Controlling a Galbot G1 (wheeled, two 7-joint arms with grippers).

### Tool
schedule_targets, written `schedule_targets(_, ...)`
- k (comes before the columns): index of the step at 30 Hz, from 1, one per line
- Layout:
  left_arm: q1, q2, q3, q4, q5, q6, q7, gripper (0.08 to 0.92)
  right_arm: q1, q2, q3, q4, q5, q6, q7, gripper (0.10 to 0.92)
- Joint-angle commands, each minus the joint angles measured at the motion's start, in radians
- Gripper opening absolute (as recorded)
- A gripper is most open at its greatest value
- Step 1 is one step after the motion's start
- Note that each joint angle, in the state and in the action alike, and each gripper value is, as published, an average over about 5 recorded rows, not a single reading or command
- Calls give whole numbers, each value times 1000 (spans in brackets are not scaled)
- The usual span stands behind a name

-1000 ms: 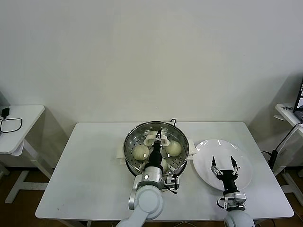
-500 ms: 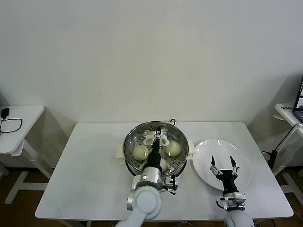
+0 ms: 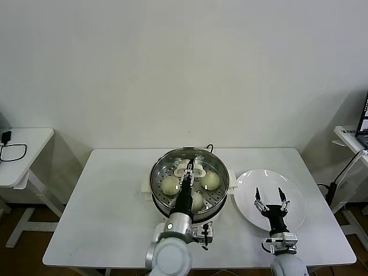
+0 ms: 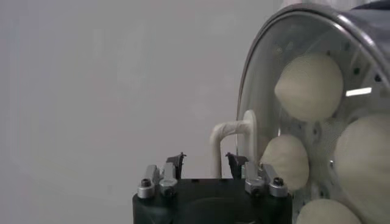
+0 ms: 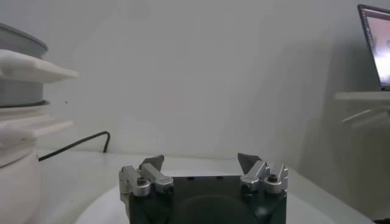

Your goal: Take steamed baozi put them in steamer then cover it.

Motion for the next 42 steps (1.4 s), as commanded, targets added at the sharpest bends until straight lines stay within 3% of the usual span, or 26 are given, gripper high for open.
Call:
schedule_targets(1,118,78,-30,-222,-106,0,-7,660,-8,-6,-1,18,-5,-3,-5,823)
schedule_targets(6,172,136,-143,-349,-373,3,-82,786,-38,-30,-9,56,47,-35,-23,823)
schedule_targets(9,189,163,-245,-386,-664,-11,-221,817,-56,-40,-11,83,77,-69,-19,823)
schedule_targets(13,197,167,-422,-344,-1101,-109,-447,822,-79,-43,0,111,117,-102,-37,823)
schedule_targets(16,216,164,-533,-263,-1344,-253,-509,822,-91,-38,7,119,135,-69,-68,823)
schedule_targets(21,242,152,-656,-86,-1657,-503,-468,823,-98,-29,15,125,166,-47,-90,823)
schedule_targets(27,254,141,-715,82,-1796,-676,-370,823,-106,-15,24,130,165,-46,-91,823)
schedule_targets(42,306,161,-725,173,-1783,-764,-314,823,-143,2,51,145,151,-54,-90,823)
